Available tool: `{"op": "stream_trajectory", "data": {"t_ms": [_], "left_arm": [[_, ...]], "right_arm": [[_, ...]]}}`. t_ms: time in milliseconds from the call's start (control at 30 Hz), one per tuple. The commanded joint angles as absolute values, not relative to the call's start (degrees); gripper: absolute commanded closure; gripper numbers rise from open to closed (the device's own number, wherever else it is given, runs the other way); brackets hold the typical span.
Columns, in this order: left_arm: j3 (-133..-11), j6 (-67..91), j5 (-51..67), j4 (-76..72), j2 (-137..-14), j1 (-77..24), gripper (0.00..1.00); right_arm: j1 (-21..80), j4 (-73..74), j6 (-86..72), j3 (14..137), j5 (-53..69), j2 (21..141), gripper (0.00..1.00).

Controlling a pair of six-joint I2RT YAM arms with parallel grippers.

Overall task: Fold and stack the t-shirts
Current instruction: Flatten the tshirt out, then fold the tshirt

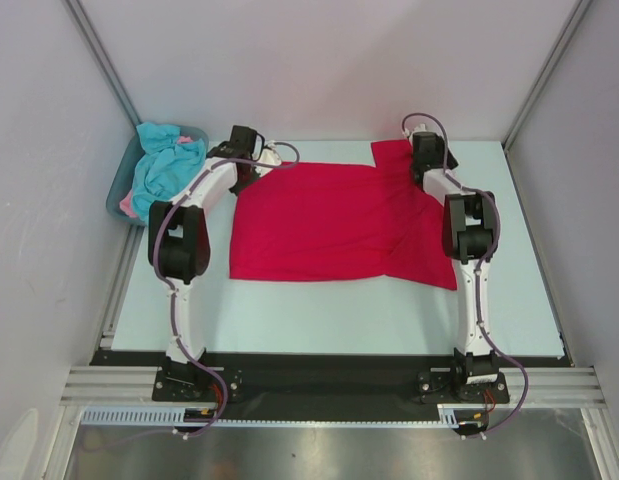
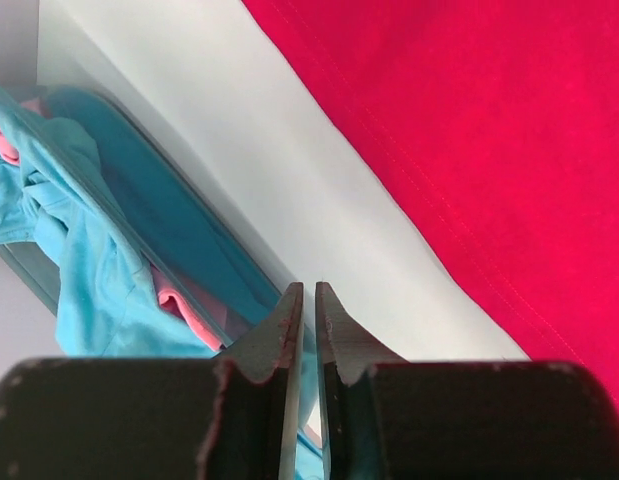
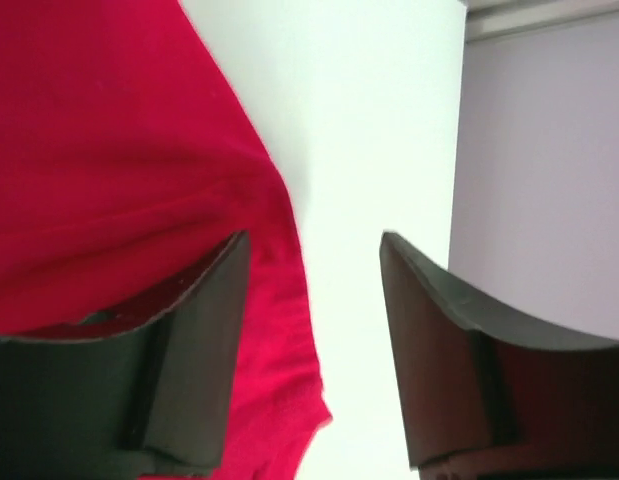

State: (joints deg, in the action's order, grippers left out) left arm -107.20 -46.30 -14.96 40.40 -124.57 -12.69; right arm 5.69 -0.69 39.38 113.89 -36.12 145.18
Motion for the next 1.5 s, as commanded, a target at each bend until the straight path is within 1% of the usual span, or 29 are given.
{"op": "stream_trajectory", "data": {"t_ms": [0, 100, 133, 167, 200, 267, 367, 400, 433, 533, 567, 633, 667, 767, 1067, 1300, 1467], "left_arm": [[-105.56, -44.39, -15.56, 37.97, -119.35, -13.45, 0.86], [-104.24, -44.21, -14.86, 37.00, -117.95, -13.62, 0.86], [-103.46, -44.12, -14.42, 36.83, -117.86, -13.71, 0.86], [-103.01, -44.03, -14.15, 36.48, -117.60, -13.80, 0.86], [-102.66, -43.86, -13.80, 36.39, -117.08, -13.89, 0.86], [-101.26, -43.59, -11.96, 36.47, -116.37, -14.15, 0.86], [-97.75, -44.47, -7.84, 36.47, -114.53, -14.68, 0.82], [-95.56, -44.91, -7.04, 36.47, -113.48, -14.94, 0.78], [-94.49, -45.52, -5.90, 36.47, -112.94, -15.29, 0.76], [-90.37, -47.98, -3.08, 37.62, -111.10, -16.17, 0.72], [-89.39, -49.21, -2.55, 38.40, -110.57, -16.35, 0.71], [-86.67, -50.36, -1.06, 39.37, -109.08, -16.70, 0.70], [-85.88, -51.49, -0.53, 39.81, -108.72, -16.79, 0.69], [-84.55, -54.04, 2.54, 43.58, -107.58, -16.87, 0.69], [-84.02, -55.72, 4.04, 46.05, -106.96, -17.58, 0.68], [-84.20, -55.72, 4.04, 46.41, -107.05, -18.11, 0.68], [-84.20, -55.02, 3.60, 46.41, -106.96, -18.19, 0.69]], "right_arm": [[7.47, 5.07, 32.29, 114.43, -35.17, 131.86, 0.38], [7.91, 14.91, 28.14, 114.87, -29.29, 125.36, 0.32], [7.91, 17.55, 26.12, 114.96, -27.44, 124.11, 0.32], [7.91, 23.32, 25.23, 114.96, -25.42, 122.62, 0.30], [7.65, 26.08, 24.70, 113.92, -20.27, 120.17, 0.30], [7.38, 33.09, 25.13, 110.76, -14.35, 117.35, 0.29], [5.46, 39.25, 24.87, 102.33, -6.53, 113.39, 0.30], [4.49, 40.50, 24.44, 100.48, -3.81, 112.94, 0.30], [3.79, 41.82, 24.17, 96.89, -2.91, 112.24, 0.30], [0.80, 45.96, 23.73, 91.78, 0.86, 110.75, 0.33], [0.44, 46.23, 24.17, 87.76, 0.97, 108.57, 0.33], [-1.40, 44.83, 24.87, 83.78, 0.00, 105.75, 0.33], [-1.58, 44.74, 25.48, 80.37, -2.09, 103.64, 0.32], [-1.67, 47.10, 28.03, 76.83, -2.12, 100.74, 0.33], [-3.16, 53.26, 31.73, 72.34, -0.62, 96.15, 0.32], [-4.31, 54.05, 33.40, 68.65, -0.70, 96.68, 0.33], [-4.31, 53.09, 33.66, 66.89, 2.81, 98.96, 0.34]]}}
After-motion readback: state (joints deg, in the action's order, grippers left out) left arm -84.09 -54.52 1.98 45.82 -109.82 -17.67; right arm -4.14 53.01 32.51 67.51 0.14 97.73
